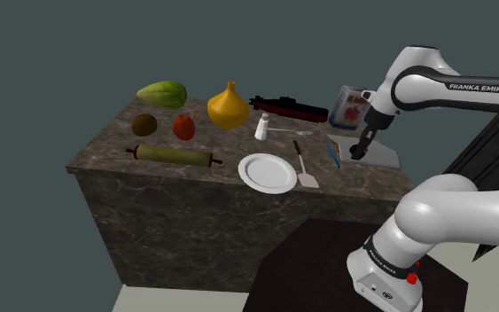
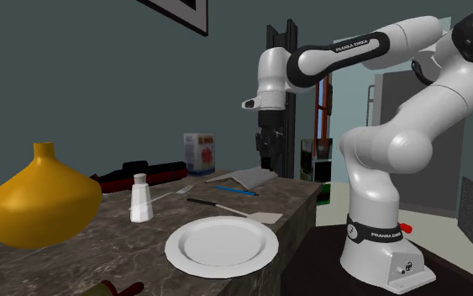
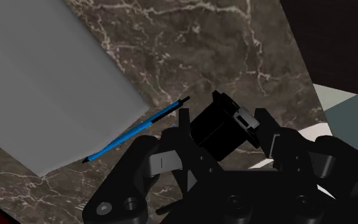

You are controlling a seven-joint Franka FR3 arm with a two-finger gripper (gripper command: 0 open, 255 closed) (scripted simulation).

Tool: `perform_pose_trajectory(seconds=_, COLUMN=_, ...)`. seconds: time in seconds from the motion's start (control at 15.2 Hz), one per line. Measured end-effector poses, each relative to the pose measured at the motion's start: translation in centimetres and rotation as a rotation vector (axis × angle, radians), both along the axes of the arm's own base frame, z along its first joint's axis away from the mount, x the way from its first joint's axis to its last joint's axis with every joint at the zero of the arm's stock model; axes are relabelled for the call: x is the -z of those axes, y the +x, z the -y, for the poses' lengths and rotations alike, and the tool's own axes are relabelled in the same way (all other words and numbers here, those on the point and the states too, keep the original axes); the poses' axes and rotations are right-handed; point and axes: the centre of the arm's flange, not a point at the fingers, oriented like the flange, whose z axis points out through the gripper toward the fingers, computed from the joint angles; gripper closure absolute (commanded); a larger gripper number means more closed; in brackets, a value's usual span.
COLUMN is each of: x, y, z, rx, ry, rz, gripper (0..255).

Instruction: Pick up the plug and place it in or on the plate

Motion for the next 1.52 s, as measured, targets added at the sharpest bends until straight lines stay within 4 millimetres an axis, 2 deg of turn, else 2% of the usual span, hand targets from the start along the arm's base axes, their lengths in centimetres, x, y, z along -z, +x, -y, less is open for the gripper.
perform_pose_trajectory(seconds=0.13, x=0.1, y=1.2, z=-1.3, rx=0.000, ry=0.000, rz=-0.001, gripper=255)
perform_pose_trajectory(seconds=1.52, x=-0.4, y=16.5, z=-24.6, rx=0.000, ry=0.000, rz=0.000, gripper=255)
